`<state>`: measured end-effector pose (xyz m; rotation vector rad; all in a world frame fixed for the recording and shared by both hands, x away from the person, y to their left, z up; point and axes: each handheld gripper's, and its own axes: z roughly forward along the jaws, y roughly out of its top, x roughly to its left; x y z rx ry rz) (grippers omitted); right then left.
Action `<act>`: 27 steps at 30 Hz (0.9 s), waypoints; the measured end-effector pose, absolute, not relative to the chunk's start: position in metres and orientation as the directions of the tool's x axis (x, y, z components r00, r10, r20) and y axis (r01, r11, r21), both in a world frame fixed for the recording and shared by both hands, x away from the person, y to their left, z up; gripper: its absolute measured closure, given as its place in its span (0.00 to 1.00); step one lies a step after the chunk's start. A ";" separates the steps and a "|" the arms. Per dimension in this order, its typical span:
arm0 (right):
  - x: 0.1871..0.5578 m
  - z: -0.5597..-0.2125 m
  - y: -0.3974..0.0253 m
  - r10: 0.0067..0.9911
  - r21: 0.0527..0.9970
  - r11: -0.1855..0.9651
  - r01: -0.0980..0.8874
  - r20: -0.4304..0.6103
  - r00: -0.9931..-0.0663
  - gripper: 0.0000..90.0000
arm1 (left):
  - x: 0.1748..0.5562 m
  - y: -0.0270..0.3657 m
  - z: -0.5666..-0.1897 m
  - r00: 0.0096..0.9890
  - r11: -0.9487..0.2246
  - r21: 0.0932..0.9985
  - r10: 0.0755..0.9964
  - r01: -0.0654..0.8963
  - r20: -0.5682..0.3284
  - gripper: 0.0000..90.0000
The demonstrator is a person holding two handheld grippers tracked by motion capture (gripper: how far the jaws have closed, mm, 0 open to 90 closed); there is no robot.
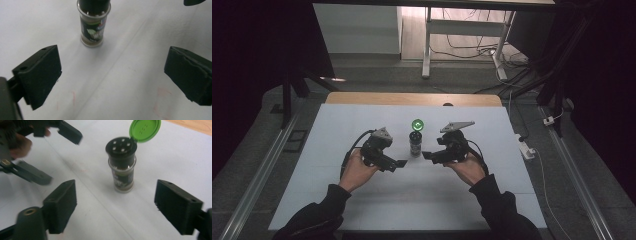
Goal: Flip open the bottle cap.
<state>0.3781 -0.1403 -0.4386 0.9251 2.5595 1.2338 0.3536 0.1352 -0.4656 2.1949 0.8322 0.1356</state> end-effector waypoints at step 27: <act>0.324 -0.446 -0.217 0.646 0.761 0.423 0.491 0.126 -0.753 0.00 | 0.267 0.218 -0.465 0.715 -0.339 0.740 0.646 0.581 -0.266 0.00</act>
